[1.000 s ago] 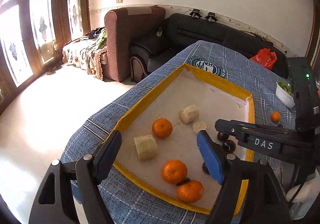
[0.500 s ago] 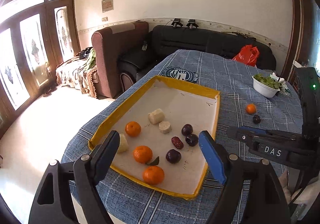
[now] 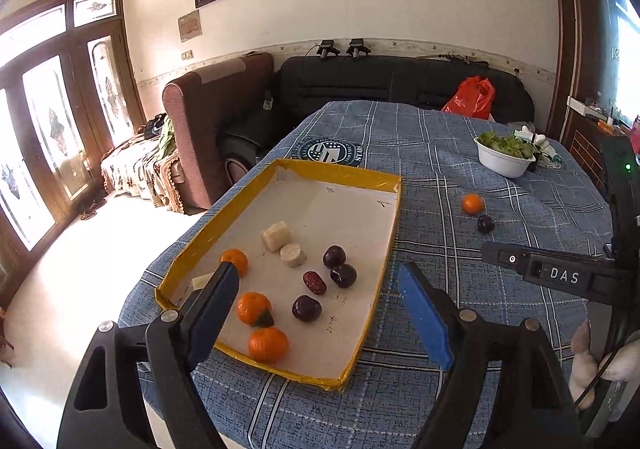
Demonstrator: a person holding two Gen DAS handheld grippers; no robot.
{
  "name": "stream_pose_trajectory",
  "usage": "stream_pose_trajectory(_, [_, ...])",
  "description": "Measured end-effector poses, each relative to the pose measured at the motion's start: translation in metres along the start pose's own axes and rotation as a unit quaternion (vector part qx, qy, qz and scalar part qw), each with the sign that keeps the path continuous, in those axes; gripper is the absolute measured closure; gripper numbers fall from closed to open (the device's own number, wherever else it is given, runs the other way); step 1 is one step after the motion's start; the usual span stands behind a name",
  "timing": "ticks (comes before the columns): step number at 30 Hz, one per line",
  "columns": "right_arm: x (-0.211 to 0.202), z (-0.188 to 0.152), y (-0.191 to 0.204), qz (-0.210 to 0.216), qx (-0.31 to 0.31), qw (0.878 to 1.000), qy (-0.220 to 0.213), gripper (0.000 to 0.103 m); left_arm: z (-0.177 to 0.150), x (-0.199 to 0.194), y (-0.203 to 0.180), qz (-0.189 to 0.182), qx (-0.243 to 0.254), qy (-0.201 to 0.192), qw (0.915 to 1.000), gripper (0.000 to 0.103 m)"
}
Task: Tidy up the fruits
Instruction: 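Withdraw both open tools from the tray back over the table, then grasp the dark plum with the right tool while the left tool grasps the last orange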
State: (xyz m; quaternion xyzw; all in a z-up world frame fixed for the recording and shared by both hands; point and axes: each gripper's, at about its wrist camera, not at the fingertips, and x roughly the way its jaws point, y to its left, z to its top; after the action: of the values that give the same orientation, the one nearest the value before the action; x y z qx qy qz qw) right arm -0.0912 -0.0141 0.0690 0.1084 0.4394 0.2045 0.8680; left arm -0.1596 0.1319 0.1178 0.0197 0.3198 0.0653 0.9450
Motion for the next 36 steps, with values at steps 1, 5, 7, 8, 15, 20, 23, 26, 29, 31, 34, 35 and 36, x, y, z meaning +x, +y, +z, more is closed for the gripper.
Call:
stream_pose_trajectory(1, [-0.001, 0.000, -0.005, -0.002, 0.004, 1.000, 0.000, 0.058, 0.000, 0.001, -0.001, -0.001, 0.001, 0.001, 1.0000, 0.021])
stream_pose_trajectory(5, [-0.006, 0.000, -0.028, -0.015, 0.025, 1.000, -0.006, 0.055, -0.001, 0.010, -0.001, -0.009, 0.000, 0.012, 0.9999, 0.021])
stream_pose_trajectory(7, [-0.008, 0.001, -0.042, -0.030, 0.035, 0.999, -0.012, 0.055, -0.002, 0.016, 0.000, -0.016, -0.006, 0.019, 0.9997, 0.021])
stream_pose_trajectory(8, [-0.009, 0.001, -0.050, -0.040, 0.040, 0.998, -0.014, 0.055, -0.003, 0.020, 0.001, -0.021, -0.009, 0.023, 0.9995, 0.021])
stream_pose_trajectory(15, [0.005, 0.011, -0.094, -0.086, 0.066, 0.994, -0.022, 0.055, -0.004, 0.045, -0.007, -0.056, -0.017, 0.042, 0.9974, 0.021])
stream_pose_trajectory(20, [0.035, 0.034, -0.099, -0.108, 0.041, 0.993, -0.027, 0.055, 0.001, 0.055, -0.014, -0.063, -0.009, 0.039, 0.9972, 0.021])
stream_pose_trajectory(23, [0.056, 0.046, -0.103, -0.110, 0.037, 0.993, -0.017, 0.055, 0.010, 0.063, -0.019, -0.065, -0.004, 0.039, 0.9971, 0.021])
stream_pose_trajectory(26, [0.072, 0.051, -0.106, -0.108, 0.035, 0.994, -0.008, 0.055, 0.022, 0.074, -0.026, -0.071, 0.000, 0.039, 0.9967, 0.021])
stream_pose_trajectory(29, [0.083, 0.051, -0.104, -0.111, 0.025, 0.994, -0.005, 0.061, 0.036, 0.090, -0.036, -0.093, -0.002, 0.048, 0.9944, 0.021])
stream_pose_trajectory(31, [0.086, 0.050, -0.103, -0.116, 0.016, 0.993, -0.008, 0.073, 0.044, 0.105, -0.044, -0.114, -0.011, 0.061, 0.9916, 0.021])
stream_pose_trajectory(34, [0.082, 0.050, -0.108, -0.101, 0.021, 0.995, -0.013, 0.074, 0.054, 0.126, -0.060, -0.138, -0.016, 0.081, 0.9869, 0.022])
stream_pose_trajectory(35, [0.080, 0.049, -0.109, -0.103, 0.022, 0.994, -0.016, 0.074, 0.058, 0.136, -0.067, -0.150, -0.019, 0.090, 0.9843, 0.022])
stream_pose_trajectory(36, [0.076, 0.048, -0.112, -0.106, 0.025, 0.994, -0.018, 0.074, 0.062, 0.143, -0.072, -0.156, -0.020, 0.097, 0.9827, 0.022])
